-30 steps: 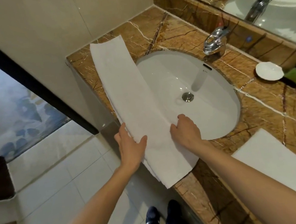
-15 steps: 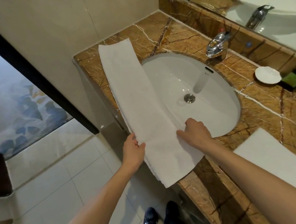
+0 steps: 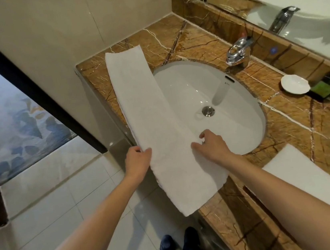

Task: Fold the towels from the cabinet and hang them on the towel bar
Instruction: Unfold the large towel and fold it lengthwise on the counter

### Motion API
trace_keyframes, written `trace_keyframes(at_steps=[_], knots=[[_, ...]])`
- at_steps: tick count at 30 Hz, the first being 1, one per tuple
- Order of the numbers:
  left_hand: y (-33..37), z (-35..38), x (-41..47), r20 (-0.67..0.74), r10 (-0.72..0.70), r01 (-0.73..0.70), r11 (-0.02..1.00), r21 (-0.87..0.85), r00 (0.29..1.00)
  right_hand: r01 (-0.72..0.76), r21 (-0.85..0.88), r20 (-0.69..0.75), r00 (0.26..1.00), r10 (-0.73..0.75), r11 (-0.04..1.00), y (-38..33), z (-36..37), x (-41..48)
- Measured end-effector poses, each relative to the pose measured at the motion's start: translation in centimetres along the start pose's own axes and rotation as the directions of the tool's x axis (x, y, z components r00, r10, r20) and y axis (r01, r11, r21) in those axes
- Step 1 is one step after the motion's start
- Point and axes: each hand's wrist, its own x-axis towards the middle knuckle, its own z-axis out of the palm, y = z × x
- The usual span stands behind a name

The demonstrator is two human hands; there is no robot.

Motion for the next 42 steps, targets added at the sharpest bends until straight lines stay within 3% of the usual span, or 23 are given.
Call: trace_keyframes(at_steps=[3, 8, 13, 18, 24, 28, 34, 38, 42], knots=[[2.5, -0.9, 3.0, -0.083, 0.049, -0.051, 0.998, -0.025, 0.995, -0.019, 0.167, 0.044, 0.999, 0.012, 0.986, -2.1, -0.3, 2.5], [4.8, -2.0, 7.2, -0.074, 0.051, -0.052, 0.999, -0.005, 0.996, -0.116, 0.348, 0.170, 0.984, 0.059, 0.930, -4.3, -0.2, 7.0], [4.9, -2.4, 9.2, -0.029, 0.041, -0.038, 0.997, 0.073, 0.999, -0.105, 0.349, 0.131, 0.989, 0.062, 0.931, -5.3, 0.5, 8.9], [4.9, -2.1, 9.9, -0.131, 0.077, -0.060, 0.990, 0.127, 0.988, -0.036, 0.417, 0.125, 0.992, -0.019, 0.908, -6.4, 0.8, 9.3], [3.5, -1.4, 9.8, -0.138, 0.015, 0.011, 0.982, 0.188, 0.990, -0.038, 0.220, 0.045, 0.999, 0.029, 0.975, -5.1, 2.2, 9.2], [2.4, -1.8, 8.8, -0.064, 0.011, -0.008, 0.999, 0.049, 0.998, -0.070, 0.232, 0.098, 0.994, 0.048, 0.970, -4.0, 2.6, 8.5], [0.0, -1.4, 6.0, 0.088, -0.095, 0.106, 0.986, -0.127, 0.992, -0.048, 0.326, 0.130, 0.991, 0.006, 0.944, -3.2, 2.5, 7.0], [-0.7, -0.3, 4.0, 0.072, -0.111, 0.119, 0.986, -0.117, 0.991, 0.051, 0.130, 0.023, 0.998, -0.054, 0.990, -2.9, 2.6, 5.5], [-1.1, 0.6, 2.7, 0.006, -0.023, 0.023, 1.000, -0.013, 1.000, 0.077, -0.100, -0.090, 0.992, -0.086, 0.992, -2.7, 2.9, 3.9]])
